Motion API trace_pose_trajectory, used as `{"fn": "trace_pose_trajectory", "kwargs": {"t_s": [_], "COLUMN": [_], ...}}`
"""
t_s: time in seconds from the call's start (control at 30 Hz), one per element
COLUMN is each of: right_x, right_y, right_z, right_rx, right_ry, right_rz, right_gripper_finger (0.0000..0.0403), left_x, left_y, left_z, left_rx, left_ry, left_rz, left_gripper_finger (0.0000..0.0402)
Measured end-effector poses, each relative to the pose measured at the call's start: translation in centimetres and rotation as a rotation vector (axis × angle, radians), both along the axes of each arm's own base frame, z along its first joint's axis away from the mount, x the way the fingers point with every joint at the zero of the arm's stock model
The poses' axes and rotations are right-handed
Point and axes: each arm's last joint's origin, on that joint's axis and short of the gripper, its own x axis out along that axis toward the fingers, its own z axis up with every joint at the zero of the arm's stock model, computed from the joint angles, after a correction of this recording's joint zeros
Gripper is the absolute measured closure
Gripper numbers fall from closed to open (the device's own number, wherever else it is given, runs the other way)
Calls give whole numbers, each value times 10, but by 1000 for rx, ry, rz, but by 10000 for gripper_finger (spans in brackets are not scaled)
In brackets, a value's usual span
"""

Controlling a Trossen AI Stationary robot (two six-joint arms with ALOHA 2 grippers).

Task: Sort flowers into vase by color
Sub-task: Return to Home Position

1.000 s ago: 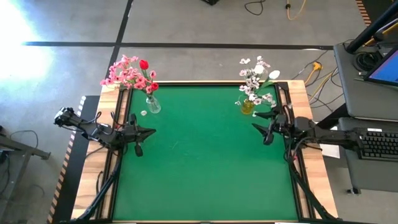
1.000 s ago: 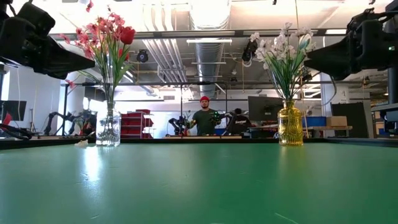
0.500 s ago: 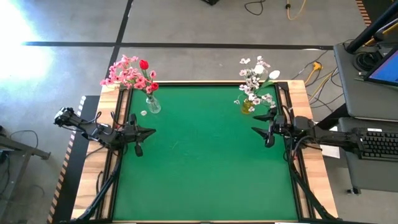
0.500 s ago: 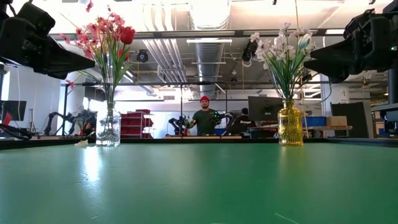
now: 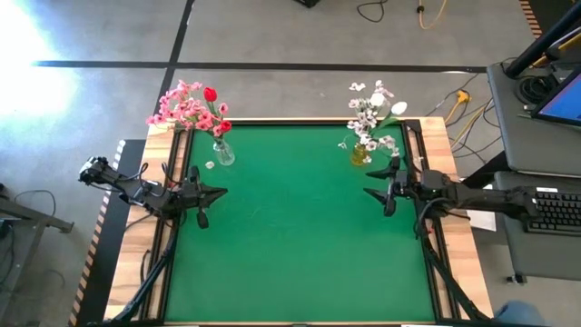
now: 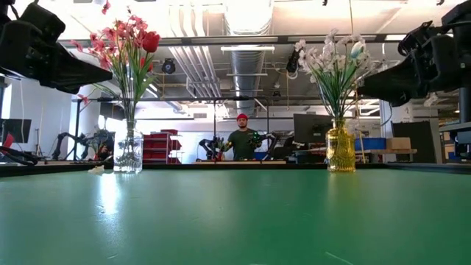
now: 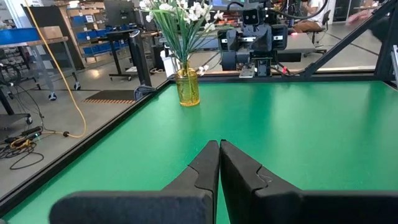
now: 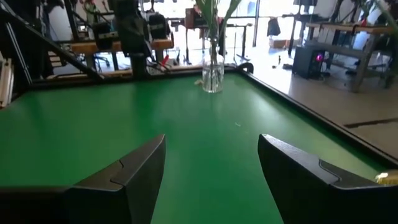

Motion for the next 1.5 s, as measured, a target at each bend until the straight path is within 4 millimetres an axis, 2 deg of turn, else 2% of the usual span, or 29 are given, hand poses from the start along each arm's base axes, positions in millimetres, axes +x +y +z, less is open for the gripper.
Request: {"fn": "trace_pose_trajectory", "kwargs": {"t_s": [1.5], "right_x": [2], "right_y": [0], "right_z": [-1], "right_rx": [12], "right_ry": [11], "right_rz": [-5], "right_gripper_finger": [154], "left_x": [0], "left_y": [0], "left_z": [0], "left_rx": [0], "left_ry": [1], "left_rz": [0], "left_gripper_finger": [402]}}
